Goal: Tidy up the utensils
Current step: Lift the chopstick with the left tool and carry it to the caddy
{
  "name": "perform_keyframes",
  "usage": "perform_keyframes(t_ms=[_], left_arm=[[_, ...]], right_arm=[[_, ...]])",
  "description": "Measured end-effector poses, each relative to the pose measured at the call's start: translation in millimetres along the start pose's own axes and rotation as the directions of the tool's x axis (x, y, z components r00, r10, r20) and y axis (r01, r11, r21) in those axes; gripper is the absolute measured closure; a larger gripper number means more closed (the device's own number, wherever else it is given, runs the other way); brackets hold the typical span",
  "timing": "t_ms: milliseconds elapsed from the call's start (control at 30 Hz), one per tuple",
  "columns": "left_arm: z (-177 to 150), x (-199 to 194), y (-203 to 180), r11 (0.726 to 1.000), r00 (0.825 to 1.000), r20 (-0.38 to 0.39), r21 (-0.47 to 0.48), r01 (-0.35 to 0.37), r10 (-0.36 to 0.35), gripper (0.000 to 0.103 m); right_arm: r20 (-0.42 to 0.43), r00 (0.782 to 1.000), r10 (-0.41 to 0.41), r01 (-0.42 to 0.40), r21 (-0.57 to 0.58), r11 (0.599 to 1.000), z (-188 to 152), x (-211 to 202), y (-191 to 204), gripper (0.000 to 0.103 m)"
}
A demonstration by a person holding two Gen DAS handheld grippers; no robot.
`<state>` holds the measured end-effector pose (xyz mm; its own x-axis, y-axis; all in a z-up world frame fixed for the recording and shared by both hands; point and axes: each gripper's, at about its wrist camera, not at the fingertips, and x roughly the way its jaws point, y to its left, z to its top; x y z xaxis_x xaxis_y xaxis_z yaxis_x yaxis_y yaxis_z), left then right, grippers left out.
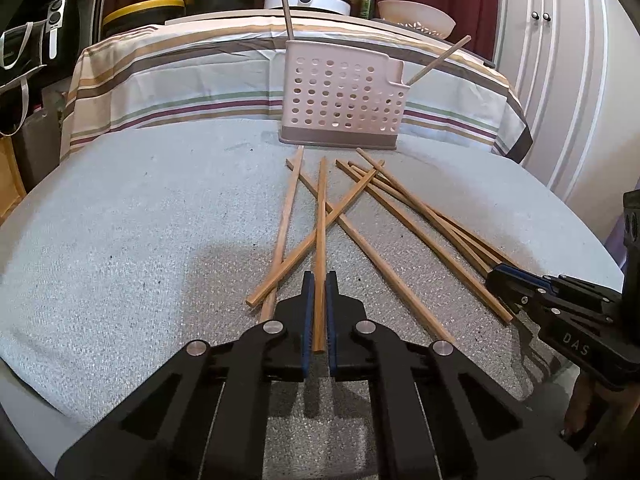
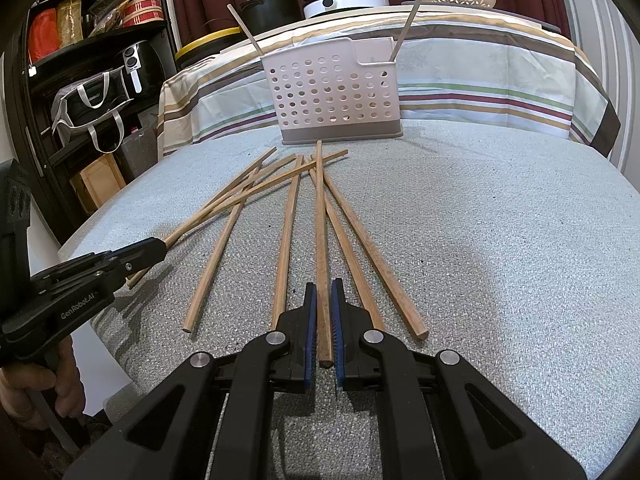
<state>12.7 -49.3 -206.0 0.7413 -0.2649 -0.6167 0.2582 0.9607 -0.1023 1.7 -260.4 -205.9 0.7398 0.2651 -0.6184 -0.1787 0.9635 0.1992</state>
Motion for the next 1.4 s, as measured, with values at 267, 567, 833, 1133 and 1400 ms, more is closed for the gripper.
perform_keyframes(t_ms=[267,567,833,1133,1400], left_arm=[[0.1,2.4,1.6,1.0,1.0,-0.016,-0.009,-0.009,0.009,0.097],[0.8,-2.2,-0.7,1.0,1.0,0.002,0.006,-0.006,0.005,0.097],[8.1,-16.6,-0.4,1.0,0.997,0.071,0.025,-0.017,0.016,0.097],[28.0,-36.4,5.7,0.999,0.986,0.159,0.027,-0.046,0.041,0.097],[44.9,-45.6,12.0,0.998,0.977,0.208,0.021,-0.062,0.056,0.097]], right_arm=[[-0.002,1.0,0.001,-0.001,-0.001,1.0,0.3,0.4,0.1,0.095],[0.005,1.0,0.002,-0.002,-0.002,1.0,0.5,-1.4,0.8,0.095],[0.068,0.998,-0.008,0.008,-0.008,1.0,6.7,-16.5,5.4,0.096],[0.117,0.993,-0.014,0.016,-0.013,1.0,20.2,-27.0,5.9,0.096],[0.155,0.988,-0.024,0.027,-0.017,1.0,35.5,-38.6,4.6,0.096]])
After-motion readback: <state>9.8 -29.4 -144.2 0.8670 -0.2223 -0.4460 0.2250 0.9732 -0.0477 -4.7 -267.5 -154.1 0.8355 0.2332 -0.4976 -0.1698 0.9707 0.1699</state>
